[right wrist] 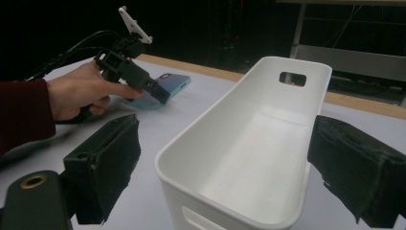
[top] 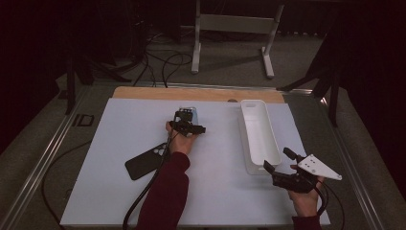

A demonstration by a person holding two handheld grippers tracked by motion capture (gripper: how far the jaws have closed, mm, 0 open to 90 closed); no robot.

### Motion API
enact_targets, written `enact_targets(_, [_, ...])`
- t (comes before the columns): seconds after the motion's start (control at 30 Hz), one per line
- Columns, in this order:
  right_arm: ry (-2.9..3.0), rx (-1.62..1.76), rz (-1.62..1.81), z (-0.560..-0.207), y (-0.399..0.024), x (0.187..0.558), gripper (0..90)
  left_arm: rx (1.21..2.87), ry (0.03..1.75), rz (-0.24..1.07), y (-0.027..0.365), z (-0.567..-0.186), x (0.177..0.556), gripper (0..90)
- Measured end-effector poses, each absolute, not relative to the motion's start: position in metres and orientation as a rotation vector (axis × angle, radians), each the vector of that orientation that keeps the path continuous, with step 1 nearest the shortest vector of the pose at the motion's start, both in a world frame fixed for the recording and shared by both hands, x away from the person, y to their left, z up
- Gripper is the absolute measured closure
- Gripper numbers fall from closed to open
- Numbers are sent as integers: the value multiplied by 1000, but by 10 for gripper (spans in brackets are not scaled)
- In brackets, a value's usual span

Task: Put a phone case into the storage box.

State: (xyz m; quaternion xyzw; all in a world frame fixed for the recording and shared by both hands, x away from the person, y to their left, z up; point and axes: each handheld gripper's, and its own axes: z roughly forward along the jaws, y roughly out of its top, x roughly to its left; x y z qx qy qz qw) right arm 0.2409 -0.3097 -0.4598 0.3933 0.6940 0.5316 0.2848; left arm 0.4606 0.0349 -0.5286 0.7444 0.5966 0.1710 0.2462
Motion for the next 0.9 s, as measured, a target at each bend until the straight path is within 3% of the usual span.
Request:
enact_targets(0.07, [1857, 1053, 1421, -460, -310, 241, 104, 2050, 1619, 453, 37, -527, 459, 152])
enact_targets(0.2, [1860, 1050, 1418, -460, -309, 241, 104, 2082, 1605, 427, 39, -524, 458, 165])
enact_targets(0.9, [1871, 1059, 1413, -460, -307, 242, 104, 2101, 1292, 483, 55, -466, 424, 170])
